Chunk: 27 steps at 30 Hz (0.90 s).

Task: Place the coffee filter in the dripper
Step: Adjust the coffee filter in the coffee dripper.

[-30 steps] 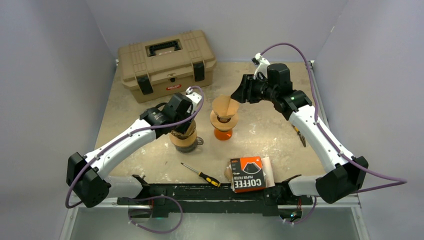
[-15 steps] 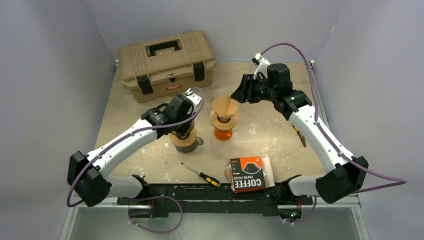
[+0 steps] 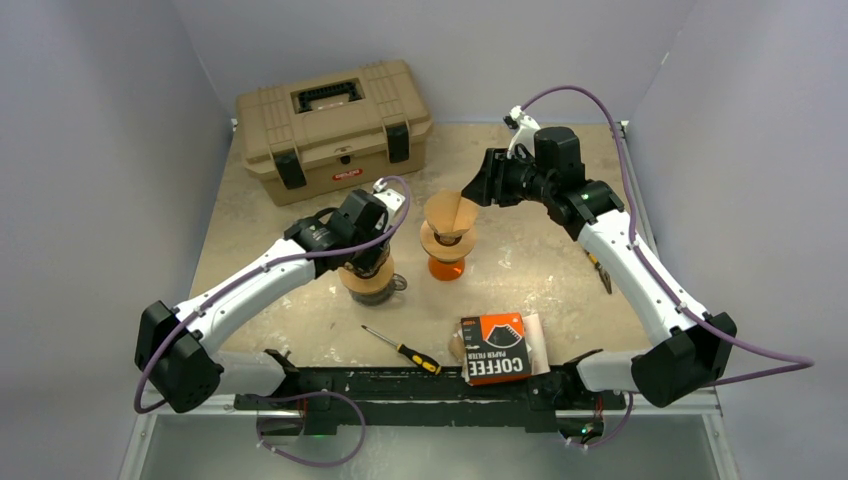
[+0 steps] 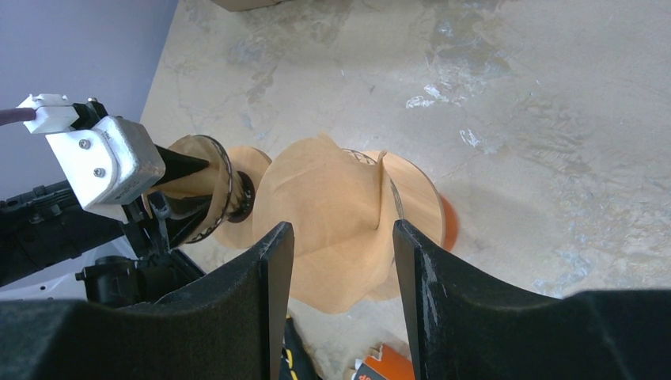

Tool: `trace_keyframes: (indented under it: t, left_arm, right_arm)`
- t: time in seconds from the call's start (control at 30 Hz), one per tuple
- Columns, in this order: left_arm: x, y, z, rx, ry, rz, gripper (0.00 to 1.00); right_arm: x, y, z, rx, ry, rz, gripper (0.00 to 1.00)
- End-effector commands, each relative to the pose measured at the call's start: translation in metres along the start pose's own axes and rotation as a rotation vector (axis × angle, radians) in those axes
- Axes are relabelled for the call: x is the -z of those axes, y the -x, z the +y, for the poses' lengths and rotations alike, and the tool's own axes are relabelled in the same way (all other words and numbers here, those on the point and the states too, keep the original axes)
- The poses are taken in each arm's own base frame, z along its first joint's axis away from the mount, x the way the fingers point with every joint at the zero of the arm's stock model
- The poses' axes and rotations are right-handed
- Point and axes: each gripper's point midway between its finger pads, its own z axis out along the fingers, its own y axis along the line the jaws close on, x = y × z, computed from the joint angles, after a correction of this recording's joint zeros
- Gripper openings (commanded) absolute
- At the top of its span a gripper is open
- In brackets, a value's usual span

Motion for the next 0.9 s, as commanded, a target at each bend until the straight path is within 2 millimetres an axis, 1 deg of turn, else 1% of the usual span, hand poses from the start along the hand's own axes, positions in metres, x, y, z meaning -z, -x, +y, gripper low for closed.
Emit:
trace_keyframes:
  t: [0.0, 0.27, 0.47, 0.53, 0.7, 0.87]
  left_arm:
    - [-0.012, -0.018, -0.008, -0.007, -0.020, 0.065, 0.44]
    - [-0.019, -0.026, -0.010, -0.017, -0.024, 0.101, 0.44]
    - [-0.020, -0.028, -0.009, -0.015, -0.018, 0.108, 0.51]
    - [-0.019, -0.028, -0.010, -0.013, -0.019, 0.109, 0.51]
    - [-0.017, -0.023, -0.009, -0.010, -0.021, 0.096, 0.50]
    - [-0.009, -0.012, -0.009, 0.004, -0.026, 0.064, 0.50]
  right_arm:
    - [0.007, 0.017, 0.008, 0.035, 0.020, -0.060, 0.53]
    - [0.004, 0.015, 0.007, 0.034, 0.022, -0.049, 0.53]
    - [0.006, 0.018, 0.008, 0.036, 0.022, -0.057, 0.53]
    - [0.006, 0.018, 0.008, 0.037, 0.024, -0.058, 0.53]
    - [0.006, 0.018, 0.008, 0.036, 0.024, -0.058, 0.53]
    - [0.007, 0.019, 0.009, 0.037, 0.027, -0.059, 0.53]
